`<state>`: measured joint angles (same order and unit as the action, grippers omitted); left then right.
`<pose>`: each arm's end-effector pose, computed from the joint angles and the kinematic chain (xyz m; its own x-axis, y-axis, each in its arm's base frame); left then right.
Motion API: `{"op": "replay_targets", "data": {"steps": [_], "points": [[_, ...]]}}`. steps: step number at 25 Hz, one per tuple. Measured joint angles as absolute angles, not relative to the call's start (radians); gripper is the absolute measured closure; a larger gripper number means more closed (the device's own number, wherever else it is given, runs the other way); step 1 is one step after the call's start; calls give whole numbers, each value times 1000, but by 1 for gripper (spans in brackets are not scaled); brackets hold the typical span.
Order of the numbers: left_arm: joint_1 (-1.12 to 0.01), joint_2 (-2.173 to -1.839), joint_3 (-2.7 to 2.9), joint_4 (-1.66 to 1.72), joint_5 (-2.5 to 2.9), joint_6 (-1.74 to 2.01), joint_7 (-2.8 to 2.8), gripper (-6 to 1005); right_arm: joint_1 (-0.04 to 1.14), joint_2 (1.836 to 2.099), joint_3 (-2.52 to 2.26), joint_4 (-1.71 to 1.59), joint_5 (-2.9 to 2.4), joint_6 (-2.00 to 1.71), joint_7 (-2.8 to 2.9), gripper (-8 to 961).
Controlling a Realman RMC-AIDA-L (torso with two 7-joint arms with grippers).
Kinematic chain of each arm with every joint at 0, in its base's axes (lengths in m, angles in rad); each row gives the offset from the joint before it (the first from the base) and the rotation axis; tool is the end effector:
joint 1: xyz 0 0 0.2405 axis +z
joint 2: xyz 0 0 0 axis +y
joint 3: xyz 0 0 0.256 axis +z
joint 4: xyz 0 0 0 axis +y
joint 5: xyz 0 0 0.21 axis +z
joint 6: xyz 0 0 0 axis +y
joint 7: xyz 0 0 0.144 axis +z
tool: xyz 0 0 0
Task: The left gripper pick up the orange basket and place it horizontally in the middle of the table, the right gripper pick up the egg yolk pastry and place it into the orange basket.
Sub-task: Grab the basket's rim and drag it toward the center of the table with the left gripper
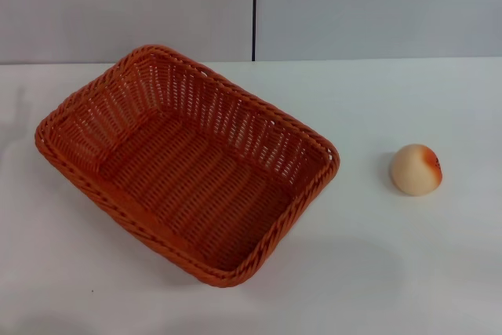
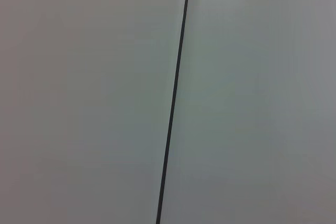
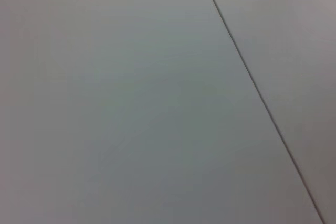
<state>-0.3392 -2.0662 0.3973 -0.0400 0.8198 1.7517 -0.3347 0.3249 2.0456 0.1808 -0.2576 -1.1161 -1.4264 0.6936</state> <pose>-0.3439 0.2592 0.0666 0.5529 -0.4696 0.6883 0.7851 0.0167 -0.6192 0.4178 0.2510 0.1536 0.5136 0.4388 -0.7374 -0.8573 0.2975 -0.4201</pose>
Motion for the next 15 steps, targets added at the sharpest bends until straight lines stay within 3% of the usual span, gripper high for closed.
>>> {"op": "replay_targets", "data": {"steps": [4, 15], "points": [[-340, -2066, 397, -40, 821, 1754, -337, 292, 328, 2063, 206, -262, -1116, -1439, 693, 227], [-333, -2063, 409, -28, 824, 1762, -370, 292, 329, 2068, 210, -239, -1116, -1441, 693, 226]]}}
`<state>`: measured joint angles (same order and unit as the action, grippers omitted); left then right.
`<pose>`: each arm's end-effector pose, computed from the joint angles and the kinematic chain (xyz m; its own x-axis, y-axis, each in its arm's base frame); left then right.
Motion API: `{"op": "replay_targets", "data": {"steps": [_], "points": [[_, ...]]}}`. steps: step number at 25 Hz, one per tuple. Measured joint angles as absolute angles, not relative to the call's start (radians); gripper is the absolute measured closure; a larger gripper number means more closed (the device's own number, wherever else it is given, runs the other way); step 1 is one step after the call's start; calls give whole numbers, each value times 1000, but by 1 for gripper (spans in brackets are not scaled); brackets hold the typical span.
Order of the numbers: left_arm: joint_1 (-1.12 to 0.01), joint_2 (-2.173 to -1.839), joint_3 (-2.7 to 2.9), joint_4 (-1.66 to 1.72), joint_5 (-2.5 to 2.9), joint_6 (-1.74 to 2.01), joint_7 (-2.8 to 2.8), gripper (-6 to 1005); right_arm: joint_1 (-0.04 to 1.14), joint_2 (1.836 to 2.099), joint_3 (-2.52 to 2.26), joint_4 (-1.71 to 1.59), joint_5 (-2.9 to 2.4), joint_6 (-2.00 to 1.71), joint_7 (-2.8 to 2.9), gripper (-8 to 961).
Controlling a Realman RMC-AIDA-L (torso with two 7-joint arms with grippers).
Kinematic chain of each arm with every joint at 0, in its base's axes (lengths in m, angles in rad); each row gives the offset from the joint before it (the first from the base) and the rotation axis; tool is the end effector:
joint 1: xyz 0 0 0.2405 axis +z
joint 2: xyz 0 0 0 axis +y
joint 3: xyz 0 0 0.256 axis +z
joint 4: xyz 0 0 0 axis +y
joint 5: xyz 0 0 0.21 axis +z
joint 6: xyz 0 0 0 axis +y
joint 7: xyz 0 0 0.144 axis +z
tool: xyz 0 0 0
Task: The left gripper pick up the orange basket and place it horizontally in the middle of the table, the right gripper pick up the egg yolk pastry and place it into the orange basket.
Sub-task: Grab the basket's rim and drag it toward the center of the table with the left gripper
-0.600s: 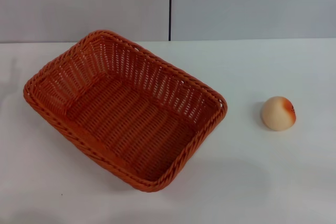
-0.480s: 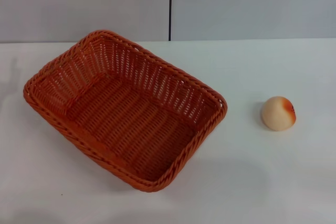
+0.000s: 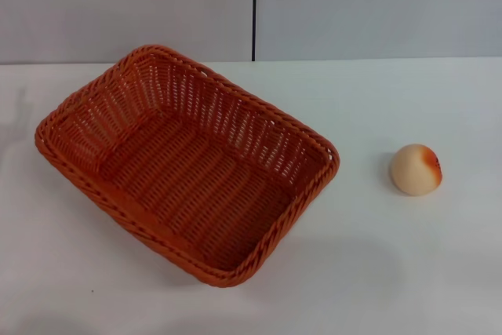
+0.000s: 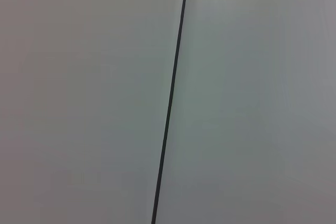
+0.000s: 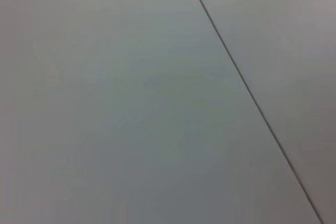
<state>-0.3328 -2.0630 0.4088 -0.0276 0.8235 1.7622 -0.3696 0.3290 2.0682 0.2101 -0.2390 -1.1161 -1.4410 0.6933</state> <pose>-0.3435 0.2577 0.0693 0.5321 -0.4773 0.6993 0.7923 -0.0106 -0.6101 0.4154 0.2490 0.1418 0.4818 0.4546 -0.7491 -0.8747 0.3005 -0.3803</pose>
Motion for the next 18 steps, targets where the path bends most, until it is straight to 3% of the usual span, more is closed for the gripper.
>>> {"op": "replay_targets", "data": {"steps": [11, 14, 15, 16, 18], "points": [[-300, -2054, 554, 197, 826, 1664, -720, 291, 335, 2068, 210, -204, -1116, -1431, 693, 227], [-301, -1971, 770, 457, 981, 1523, -1071, 291, 334, 2068, 210, -197, -1116, -1424, 693, 227], [-301, -1971, 770, 457, 981, 1523, -1071, 291, 333, 2068, 210, -195, -1117, -1420, 693, 227], [-318, -1936, 803, 524, 1071, 1500, -1189, 291, 334, 2068, 209, -194, -1117, -1415, 693, 227], [-344, -1914, 806, 626, 1221, 1477, -1346, 291, 335, 2068, 207, -193, -1117, -1404, 693, 227]]}}
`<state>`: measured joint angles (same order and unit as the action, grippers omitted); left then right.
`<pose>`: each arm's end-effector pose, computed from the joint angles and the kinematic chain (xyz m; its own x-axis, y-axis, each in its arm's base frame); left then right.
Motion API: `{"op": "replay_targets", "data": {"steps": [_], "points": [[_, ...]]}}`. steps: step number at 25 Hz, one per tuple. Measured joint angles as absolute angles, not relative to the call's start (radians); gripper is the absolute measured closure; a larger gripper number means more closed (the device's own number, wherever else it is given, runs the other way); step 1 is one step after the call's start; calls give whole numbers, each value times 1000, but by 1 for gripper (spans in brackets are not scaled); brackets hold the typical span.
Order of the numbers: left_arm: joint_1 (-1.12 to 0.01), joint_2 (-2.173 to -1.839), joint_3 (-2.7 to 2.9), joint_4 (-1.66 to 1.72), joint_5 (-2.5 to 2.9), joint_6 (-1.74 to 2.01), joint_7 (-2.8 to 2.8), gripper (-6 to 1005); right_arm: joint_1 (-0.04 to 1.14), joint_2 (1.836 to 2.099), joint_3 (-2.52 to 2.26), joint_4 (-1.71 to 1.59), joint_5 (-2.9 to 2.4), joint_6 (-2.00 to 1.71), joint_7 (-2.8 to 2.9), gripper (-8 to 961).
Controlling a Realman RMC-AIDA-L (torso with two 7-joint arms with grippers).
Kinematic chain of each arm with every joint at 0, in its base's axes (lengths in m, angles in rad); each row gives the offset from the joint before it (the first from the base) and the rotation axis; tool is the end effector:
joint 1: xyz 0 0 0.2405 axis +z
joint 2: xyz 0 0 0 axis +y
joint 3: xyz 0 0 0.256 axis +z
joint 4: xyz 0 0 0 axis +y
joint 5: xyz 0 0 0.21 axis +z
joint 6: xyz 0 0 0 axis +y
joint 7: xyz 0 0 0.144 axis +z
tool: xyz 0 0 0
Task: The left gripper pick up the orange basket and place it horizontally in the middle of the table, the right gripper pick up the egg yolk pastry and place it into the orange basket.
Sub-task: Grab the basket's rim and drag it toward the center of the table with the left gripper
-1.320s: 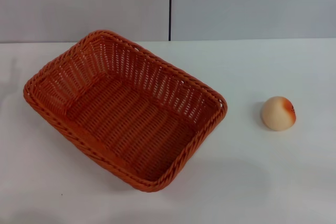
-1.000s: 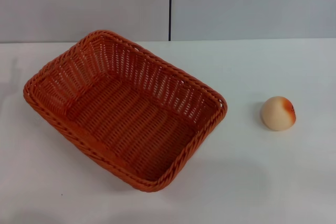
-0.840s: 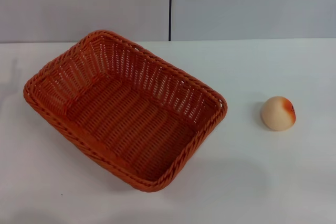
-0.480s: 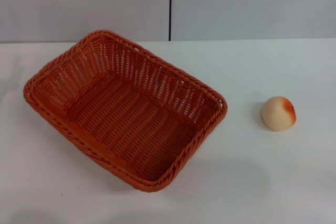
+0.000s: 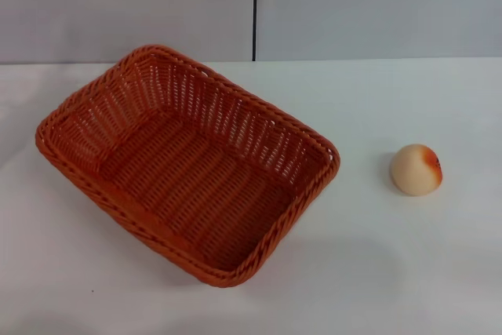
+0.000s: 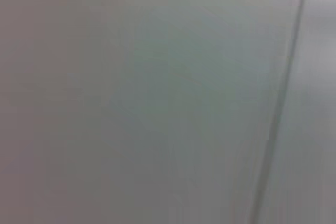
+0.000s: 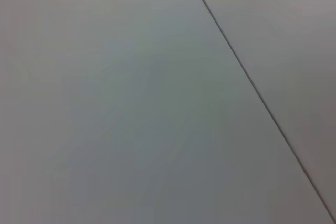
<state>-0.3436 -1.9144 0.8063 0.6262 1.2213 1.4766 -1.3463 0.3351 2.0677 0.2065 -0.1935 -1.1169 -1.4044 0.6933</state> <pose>-0.2957 0.3358 0.1227 0.5082 0.0610 0.8591 0.6630 -0.6643 -0.3451 0.4177 0.2547 0.1290 0.4404 0.4277 -0.7894 -0.8928 0.3009 -0.3351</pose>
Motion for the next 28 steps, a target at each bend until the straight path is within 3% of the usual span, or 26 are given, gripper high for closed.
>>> {"op": "replay_targets", "data": {"steps": [5, 10, 15, 17, 21, 28], "points": [[-388, -1916, 800, 871, 1556, 1419, -1611, 291, 337, 2068, 202, -191, -1121, -1388, 693, 227], [-463, -1941, 800, 1073, 1971, 1393, -1875, 291, 338, 2068, 201, -190, -1124, -1381, 693, 227], [-514, -1970, 803, 1134, 2182, 1397, -1965, 290, 338, 2068, 201, -186, -1125, -1374, 693, 227], [-551, -2002, 805, 1154, 2314, 1398, -1988, 290, 338, 2068, 200, -184, -1126, -1370, 693, 227], [-599, -2031, 806, 1129, 2428, 1391, -1995, 290, 338, 2068, 199, -182, -1127, -1361, 693, 227], [-627, -2054, 806, 1109, 2502, 1384, -1998, 290, 340, 2068, 196, -182, -1128, -1351, 693, 227]]}}
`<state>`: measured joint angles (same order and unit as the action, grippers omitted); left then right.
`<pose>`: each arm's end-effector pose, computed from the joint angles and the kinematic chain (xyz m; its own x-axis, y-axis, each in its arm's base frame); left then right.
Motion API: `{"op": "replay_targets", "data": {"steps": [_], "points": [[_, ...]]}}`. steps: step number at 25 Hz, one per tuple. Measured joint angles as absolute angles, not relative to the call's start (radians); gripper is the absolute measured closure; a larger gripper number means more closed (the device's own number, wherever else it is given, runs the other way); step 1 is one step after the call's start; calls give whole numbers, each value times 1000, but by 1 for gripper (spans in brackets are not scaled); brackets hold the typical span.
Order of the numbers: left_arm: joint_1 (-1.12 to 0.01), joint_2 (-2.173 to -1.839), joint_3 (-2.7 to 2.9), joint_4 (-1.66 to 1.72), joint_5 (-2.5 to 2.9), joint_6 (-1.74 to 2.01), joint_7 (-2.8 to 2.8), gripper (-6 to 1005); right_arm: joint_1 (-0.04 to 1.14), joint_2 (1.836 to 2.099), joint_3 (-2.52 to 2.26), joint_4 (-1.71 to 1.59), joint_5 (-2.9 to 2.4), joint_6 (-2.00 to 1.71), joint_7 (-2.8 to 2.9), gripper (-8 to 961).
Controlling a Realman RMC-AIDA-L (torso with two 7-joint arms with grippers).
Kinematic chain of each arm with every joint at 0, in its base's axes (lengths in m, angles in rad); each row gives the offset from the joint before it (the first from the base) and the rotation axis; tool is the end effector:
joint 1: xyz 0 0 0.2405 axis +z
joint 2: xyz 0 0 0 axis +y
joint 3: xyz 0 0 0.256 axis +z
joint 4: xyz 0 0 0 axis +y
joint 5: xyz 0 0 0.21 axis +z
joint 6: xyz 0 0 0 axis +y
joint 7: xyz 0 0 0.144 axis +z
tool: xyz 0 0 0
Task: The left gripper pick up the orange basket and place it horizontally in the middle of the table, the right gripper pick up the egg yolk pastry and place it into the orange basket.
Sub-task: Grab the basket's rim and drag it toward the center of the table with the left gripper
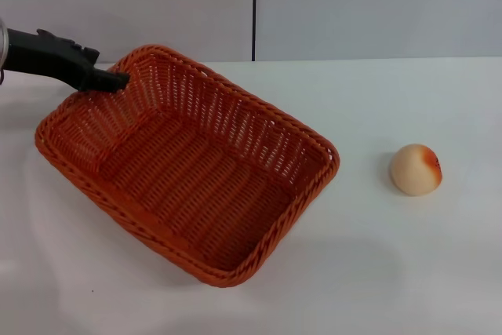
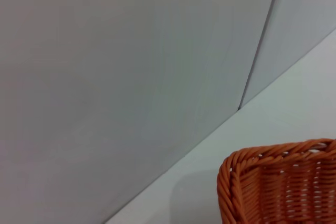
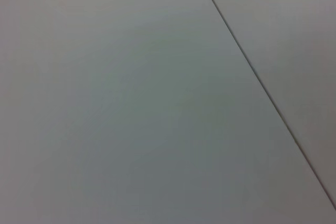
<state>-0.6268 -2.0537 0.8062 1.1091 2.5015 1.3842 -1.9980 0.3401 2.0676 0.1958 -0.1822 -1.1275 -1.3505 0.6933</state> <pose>-0.2486 0.3961 0.0704 0.8253 0.5520 0.1190 0.5288 -0.6817 -0.5056 0.4216 0.2600 0.1211 0.4258 0.3816 -0.8204 -0.8952 0.3099 -0.3204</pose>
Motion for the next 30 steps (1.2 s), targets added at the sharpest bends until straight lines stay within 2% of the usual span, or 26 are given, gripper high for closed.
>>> {"op": "replay_targets", "data": {"steps": [4, 20, 26, 30], "points": [[-629, -2056, 806, 1101, 2506, 1381, -2003, 290, 339, 2067, 169, -182, -1128, -1348, 693, 227], [-643, -2055, 822, 1054, 2550, 1359, -2026, 414, 341, 2066, 146, -179, -1128, -1339, 693, 226], [-644, -2056, 860, 1059, 2558, 1356, -2051, 638, 341, 2062, 146, -180, -1127, -1328, 693, 226], [-643, -2056, 860, 1064, 2552, 1355, -2064, 732, 340, 2061, 146, -180, -1127, -1319, 693, 226]]}}
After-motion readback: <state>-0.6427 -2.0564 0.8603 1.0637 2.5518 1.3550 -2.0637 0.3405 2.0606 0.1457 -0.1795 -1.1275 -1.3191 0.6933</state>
